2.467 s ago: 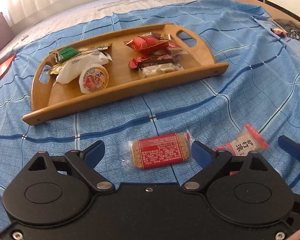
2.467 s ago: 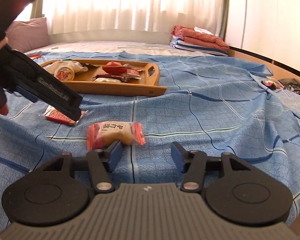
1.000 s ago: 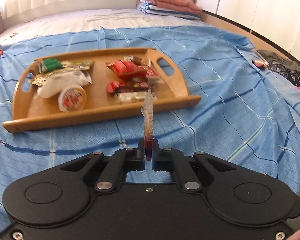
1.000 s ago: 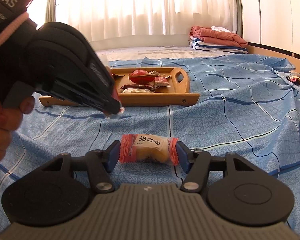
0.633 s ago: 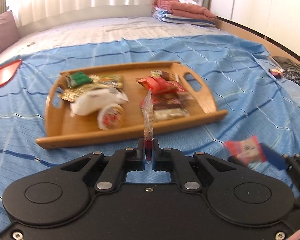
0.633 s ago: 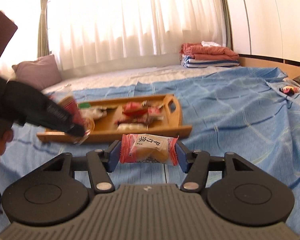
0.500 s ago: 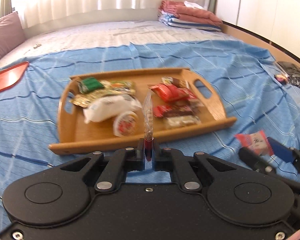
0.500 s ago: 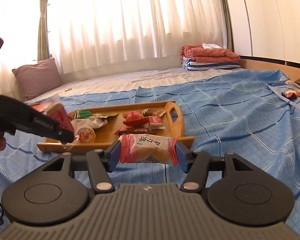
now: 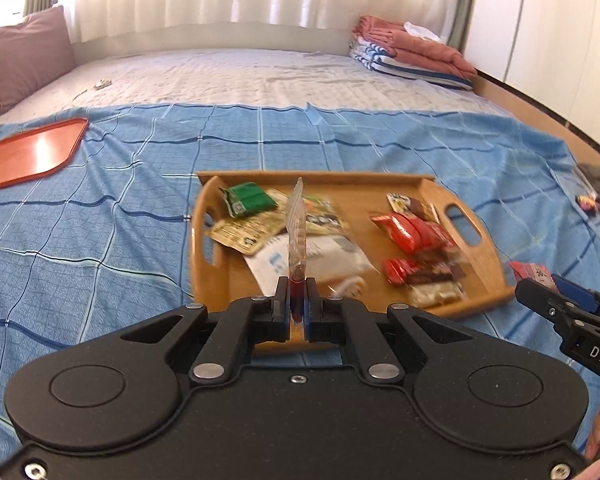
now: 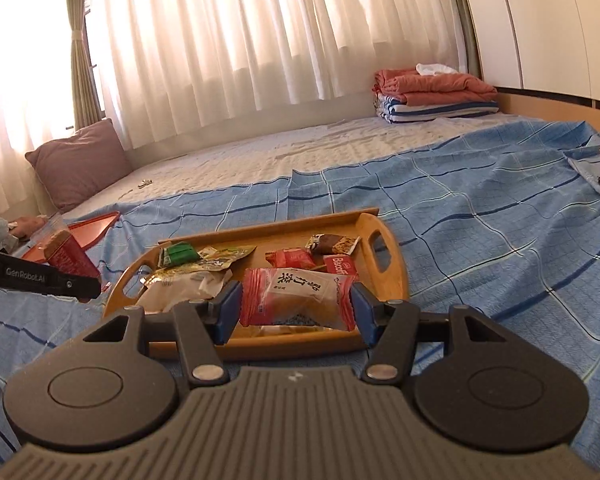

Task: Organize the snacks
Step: 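Carry the red wafer pack and wrapped pastry over the tray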

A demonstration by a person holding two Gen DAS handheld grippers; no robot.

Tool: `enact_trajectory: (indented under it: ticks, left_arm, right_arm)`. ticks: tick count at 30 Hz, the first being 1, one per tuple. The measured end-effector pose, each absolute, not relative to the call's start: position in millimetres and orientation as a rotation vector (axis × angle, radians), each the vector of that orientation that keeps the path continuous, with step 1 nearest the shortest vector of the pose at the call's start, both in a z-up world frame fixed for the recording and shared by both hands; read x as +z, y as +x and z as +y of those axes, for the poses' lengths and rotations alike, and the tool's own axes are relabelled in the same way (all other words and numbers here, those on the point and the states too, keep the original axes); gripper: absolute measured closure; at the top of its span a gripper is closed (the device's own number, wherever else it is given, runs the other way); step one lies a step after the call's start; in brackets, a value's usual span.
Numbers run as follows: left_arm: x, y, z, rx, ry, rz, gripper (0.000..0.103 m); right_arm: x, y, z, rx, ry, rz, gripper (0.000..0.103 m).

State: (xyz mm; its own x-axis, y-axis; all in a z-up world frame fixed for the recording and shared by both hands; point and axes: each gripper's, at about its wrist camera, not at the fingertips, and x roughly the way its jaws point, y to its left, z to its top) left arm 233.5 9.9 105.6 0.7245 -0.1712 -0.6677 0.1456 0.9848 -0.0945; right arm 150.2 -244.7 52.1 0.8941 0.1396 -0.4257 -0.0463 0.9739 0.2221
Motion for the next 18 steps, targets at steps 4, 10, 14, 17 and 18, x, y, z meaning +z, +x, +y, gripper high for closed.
enact_trajectory:
  ticks: [4,10,14,17,18]
  left_arm:
    - [105,251,22,-0.202,-0.069,0.742,0.098]
    - [88,267,24,-0.244,-0.097,0.783,0.097]
    - [68,268,18,-0.260,-0.083,0.829,0.097]
    - [56,270,16,-0.261,-0.081,0.854,0.097]
    - [53,271,16,-0.261,-0.081,0.858,0.097]
  right_arm:
    - [58,169,-239,0.107,0.192,0.467,0.042]
    - [62,195,-228,0.139,0.193,0.498,0.042]
    - [54,201,-213,0.173,0.158,0.515,0.042]
    - [46,203,-197,0.199,0.119,0.534,0.042]
    - [43,205,-193,0.206,0.110,0.540,0.042]
